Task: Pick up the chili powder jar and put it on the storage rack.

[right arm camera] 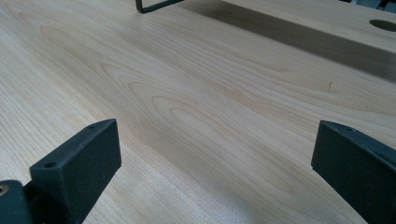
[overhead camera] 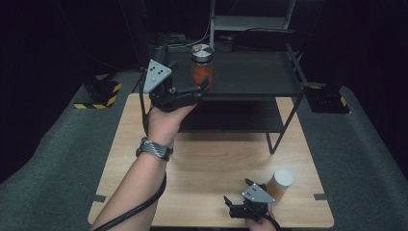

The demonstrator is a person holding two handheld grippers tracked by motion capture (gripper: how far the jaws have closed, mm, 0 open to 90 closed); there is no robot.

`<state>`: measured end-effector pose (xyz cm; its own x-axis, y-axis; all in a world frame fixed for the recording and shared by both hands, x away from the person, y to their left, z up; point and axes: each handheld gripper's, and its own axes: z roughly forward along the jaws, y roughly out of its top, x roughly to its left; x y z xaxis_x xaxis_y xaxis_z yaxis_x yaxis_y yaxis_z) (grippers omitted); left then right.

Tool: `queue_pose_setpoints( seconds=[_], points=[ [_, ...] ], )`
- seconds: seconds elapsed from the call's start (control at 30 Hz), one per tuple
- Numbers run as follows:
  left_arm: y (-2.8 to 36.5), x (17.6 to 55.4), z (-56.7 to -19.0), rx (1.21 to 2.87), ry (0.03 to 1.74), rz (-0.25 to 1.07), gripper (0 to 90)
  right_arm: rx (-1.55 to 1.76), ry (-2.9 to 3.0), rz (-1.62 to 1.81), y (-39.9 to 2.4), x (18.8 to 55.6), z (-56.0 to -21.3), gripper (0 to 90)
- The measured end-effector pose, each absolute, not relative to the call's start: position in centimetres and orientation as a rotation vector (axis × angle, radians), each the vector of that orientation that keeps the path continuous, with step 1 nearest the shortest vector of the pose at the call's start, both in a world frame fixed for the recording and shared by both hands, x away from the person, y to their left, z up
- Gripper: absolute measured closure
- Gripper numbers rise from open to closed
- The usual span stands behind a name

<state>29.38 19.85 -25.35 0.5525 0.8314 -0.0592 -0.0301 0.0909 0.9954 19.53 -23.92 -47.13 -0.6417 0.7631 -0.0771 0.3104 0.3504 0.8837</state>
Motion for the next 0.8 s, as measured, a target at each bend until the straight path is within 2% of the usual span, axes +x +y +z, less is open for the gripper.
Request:
queue_pose_setpoints(
  seconds=[0.27,0.4,0.8],
  points=[
    [20.6,27.6,-26.3,1.365,0.742,0.731,0.4,0.933,2.133,1.239,-23.9,19.5,-47.1,0.9],
    [20.3,26.6,-26.9,1.415,0.753,0.776,0.4,0.939,2.134,1.234,-23.8,19.5,-47.1,0.9],
    [21.4,24.9,-30.5,1.456,0.737,0.737,0.4,0.931,2.138,1.228,-23.8,19.5,-47.1,0.9]
  ],
)
